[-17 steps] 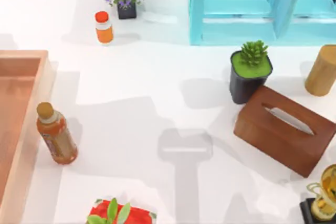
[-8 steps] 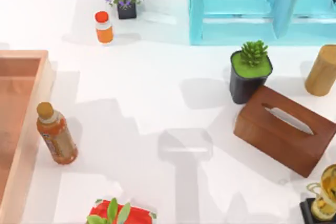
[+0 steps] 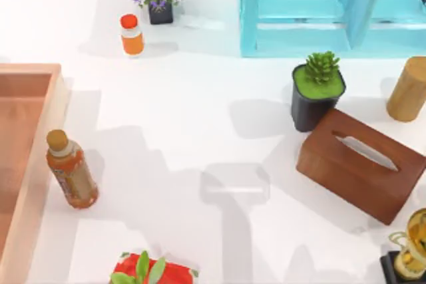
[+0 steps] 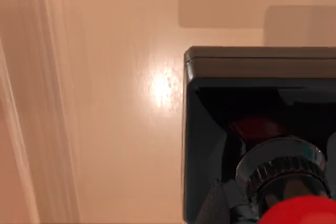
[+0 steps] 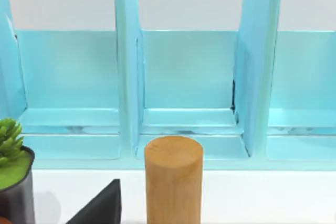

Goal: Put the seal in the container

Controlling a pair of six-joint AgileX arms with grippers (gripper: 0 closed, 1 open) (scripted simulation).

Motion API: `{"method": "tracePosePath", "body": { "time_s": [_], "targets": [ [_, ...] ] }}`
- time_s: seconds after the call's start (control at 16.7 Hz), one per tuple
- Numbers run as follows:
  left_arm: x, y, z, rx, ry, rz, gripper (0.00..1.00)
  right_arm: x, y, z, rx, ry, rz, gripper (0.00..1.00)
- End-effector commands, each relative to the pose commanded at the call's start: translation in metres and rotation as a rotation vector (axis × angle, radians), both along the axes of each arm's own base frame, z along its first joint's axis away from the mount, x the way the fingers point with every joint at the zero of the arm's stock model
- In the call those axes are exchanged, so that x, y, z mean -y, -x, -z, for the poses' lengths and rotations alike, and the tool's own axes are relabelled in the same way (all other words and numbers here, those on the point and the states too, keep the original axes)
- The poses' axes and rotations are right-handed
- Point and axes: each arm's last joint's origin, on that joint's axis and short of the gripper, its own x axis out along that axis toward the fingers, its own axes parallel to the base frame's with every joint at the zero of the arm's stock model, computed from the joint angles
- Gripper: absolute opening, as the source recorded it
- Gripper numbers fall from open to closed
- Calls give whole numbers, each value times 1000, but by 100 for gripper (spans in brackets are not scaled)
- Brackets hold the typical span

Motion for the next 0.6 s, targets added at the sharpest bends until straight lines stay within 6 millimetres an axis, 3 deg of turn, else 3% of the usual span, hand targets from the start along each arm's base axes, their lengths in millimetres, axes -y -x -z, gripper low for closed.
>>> {"method": "tracePosePath", "body": {
  "time_s": [0.6],
  "targets": [
    [0, 0, 0, 0, 0, 0, 90, 0, 0, 0, 0, 0, 0, 100]
  ]
}}
